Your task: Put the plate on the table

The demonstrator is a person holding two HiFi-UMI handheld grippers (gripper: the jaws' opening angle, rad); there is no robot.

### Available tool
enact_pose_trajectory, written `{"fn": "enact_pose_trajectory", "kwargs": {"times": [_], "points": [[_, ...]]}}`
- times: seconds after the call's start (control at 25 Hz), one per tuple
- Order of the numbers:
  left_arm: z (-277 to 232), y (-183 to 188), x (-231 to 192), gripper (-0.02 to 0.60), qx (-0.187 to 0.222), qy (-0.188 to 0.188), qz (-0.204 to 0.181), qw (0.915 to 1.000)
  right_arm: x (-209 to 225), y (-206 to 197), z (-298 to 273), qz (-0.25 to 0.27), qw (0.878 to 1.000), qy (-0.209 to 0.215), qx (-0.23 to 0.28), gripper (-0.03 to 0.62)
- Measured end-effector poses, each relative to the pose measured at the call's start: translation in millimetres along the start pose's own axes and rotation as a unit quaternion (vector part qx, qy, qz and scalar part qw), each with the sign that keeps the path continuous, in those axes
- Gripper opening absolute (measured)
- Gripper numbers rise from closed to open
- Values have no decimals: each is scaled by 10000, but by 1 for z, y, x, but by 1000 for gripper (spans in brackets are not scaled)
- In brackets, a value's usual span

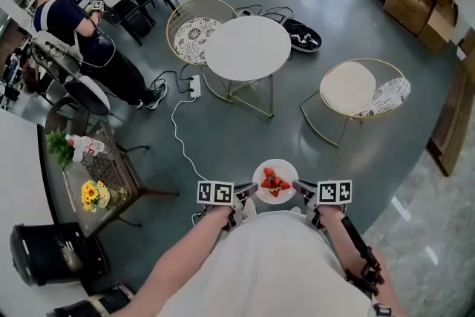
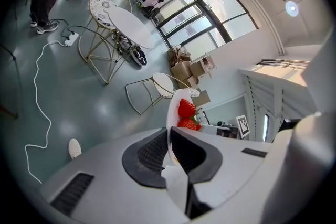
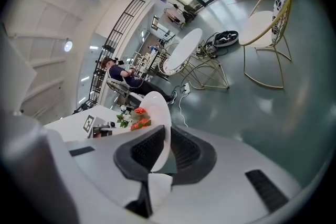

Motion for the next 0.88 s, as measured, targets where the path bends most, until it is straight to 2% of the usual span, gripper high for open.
{"fn": "enact_pose_trajectory", "kwargs": {"times": [0.44,0.88], "points": [[-10,-4,5,12,45,-16,43,10000,9,0,8,-7,10000,-7,16,21],[-26,-17,15,12,98,249,41,9996,24,-4,23,63,9998,75,-171,21]]}}
Point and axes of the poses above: the fingertips, and each gripper's own axes: z backward along the fingers, x to its right, y out of its top, the point moved 2 cm from there along z, backward along the fingers, and after that the axes turned 1 degree about -z, right-handed, at the moved point
